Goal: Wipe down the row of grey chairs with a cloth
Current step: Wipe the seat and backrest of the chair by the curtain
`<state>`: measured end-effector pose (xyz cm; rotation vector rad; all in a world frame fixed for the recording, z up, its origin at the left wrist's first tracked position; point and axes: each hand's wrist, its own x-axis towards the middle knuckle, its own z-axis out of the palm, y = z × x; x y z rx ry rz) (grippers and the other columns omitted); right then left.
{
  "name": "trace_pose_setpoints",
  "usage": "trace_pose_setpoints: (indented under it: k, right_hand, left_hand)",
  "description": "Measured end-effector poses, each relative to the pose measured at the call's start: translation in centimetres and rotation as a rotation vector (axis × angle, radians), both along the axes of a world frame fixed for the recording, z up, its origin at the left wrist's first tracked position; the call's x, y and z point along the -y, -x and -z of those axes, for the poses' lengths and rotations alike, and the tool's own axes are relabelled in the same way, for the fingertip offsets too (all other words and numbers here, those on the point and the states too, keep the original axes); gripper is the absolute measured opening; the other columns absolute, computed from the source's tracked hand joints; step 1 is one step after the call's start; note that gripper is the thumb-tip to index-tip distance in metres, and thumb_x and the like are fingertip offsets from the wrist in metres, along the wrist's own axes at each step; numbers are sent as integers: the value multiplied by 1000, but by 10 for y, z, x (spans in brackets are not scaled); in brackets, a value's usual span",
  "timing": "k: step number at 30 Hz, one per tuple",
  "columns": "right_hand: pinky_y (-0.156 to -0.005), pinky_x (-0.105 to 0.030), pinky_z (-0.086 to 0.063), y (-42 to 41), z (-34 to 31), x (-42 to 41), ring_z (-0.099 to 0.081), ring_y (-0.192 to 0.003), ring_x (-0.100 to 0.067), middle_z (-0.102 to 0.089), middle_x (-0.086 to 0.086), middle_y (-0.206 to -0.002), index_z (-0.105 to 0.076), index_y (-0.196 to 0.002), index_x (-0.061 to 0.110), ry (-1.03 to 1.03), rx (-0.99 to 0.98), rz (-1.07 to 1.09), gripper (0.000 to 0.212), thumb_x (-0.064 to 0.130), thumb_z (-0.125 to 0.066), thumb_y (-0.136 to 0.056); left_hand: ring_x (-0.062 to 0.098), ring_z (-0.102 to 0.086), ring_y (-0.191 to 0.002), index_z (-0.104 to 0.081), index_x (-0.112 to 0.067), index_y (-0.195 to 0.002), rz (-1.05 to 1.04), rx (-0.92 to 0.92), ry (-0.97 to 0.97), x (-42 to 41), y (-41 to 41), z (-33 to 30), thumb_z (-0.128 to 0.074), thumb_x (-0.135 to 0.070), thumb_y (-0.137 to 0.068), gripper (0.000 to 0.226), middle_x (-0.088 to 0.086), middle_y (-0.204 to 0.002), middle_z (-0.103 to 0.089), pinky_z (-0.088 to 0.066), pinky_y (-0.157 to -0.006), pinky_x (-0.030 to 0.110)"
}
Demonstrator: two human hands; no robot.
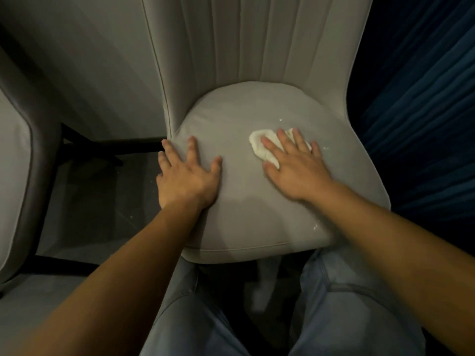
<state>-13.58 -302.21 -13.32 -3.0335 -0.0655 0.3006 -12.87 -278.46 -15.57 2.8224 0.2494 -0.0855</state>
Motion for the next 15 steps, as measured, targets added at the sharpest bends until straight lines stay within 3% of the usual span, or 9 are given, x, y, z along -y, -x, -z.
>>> trace_pose_setpoints:
  k: [8, 15]
  right_hand:
    - [-119, -59, 1, -140, -3, 11, 5, -153, -24, -1, 9, -167, -10, -155, 47, -35, -63, 95, 62, 60, -18, -95]
    - [-120, -55, 1, -104, -8, 14, 7, -153, -24, -3, 6, -167, -8, -156, 45, -42, -55, 38, 60, 57, -21, -99]
  left_hand:
    - [38, -17, -143, -16, -41, -149, -29, 85, -11, 2, -1, 8, -16, -82, -83, 78, 14, -162, -8, -31, -104, 59]
    - [39, -11, -145, -16, -38, -152, -20, 83, -24, 8, 0, 2, -15, -78, -85, 78, 16, -162, -4, -24, -110, 57]
